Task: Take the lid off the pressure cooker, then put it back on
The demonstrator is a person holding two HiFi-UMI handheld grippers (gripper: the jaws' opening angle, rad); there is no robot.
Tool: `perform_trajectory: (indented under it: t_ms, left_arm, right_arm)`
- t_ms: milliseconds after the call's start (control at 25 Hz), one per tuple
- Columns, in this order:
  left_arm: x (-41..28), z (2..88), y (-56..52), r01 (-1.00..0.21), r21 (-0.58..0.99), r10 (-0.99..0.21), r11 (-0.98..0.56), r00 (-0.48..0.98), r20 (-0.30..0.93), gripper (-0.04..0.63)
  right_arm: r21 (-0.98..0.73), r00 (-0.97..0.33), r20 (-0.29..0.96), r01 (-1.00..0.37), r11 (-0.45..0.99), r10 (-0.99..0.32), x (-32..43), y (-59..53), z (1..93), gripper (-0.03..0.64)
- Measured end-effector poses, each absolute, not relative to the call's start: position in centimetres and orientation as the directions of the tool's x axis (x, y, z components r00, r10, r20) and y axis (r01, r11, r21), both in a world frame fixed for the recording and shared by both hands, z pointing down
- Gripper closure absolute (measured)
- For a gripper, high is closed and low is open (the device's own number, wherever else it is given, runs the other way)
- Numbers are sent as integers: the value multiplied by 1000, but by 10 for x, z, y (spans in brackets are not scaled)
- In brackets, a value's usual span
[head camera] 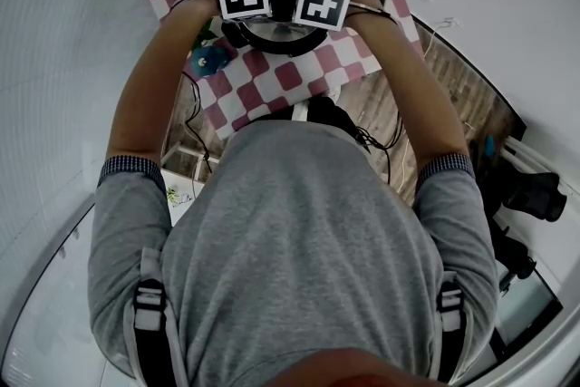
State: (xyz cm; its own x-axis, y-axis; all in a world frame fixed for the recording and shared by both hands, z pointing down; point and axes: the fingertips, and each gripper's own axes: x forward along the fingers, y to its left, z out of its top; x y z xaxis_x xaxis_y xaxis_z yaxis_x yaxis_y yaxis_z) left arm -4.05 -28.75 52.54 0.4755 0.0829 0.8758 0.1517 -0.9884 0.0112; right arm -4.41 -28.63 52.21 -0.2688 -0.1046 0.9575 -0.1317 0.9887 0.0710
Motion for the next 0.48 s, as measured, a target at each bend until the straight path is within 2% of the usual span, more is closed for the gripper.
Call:
perform_trajectory:
  t_ms: [360,480]
  left_arm:
    - [-36,524,-286,160,7,87,-987,501,861,295]
    - [-38,528,-288,138,6,72,-990,482,873,295]
  right_arm:
    - [-9,-272,962,-143,990,-31,-44,-279,521,345]
    - [24,-269,962,-113,993,-53,-46,-281,529,311]
